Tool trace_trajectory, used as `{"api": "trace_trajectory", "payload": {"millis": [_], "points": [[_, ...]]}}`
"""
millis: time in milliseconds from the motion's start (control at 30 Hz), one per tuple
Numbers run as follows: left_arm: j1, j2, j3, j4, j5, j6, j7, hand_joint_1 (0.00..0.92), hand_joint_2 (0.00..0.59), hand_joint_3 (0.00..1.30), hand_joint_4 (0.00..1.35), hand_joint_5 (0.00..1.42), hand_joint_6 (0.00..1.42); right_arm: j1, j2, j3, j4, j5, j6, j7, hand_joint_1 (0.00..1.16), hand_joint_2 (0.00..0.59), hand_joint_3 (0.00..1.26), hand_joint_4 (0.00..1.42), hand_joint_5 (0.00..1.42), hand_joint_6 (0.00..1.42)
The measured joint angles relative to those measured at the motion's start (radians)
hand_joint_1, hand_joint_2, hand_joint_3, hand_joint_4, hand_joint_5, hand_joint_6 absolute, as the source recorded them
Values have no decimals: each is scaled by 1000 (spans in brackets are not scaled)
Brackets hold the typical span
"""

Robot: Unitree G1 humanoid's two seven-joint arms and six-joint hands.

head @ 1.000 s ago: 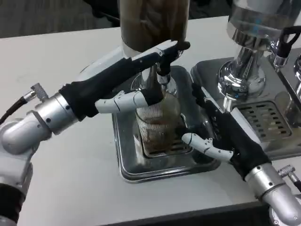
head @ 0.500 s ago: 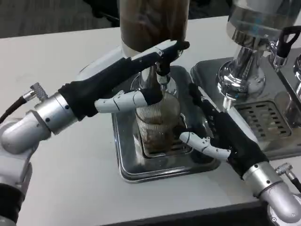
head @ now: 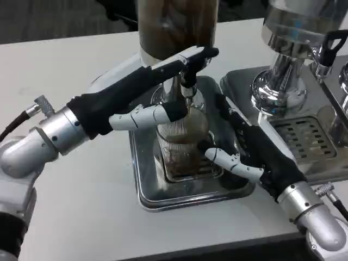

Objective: Grasp the cup under the faucet to collect the drink, then remove the cup.

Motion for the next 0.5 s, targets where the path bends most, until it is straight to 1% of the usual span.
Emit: {"api": "trace_trajectory", "payload": {"millis": [200,500], "points": [[2,1,0,-2,0,0,0,0,100,114,0,72,24,-5,5,0,17,0,0,0,546,244,0,0,0,0],[14,1,4,-16,-3,6,0,0,99,117,0,72,24,-6,11,0,19,0,0,1,546,244,0,0,0,0]]}}
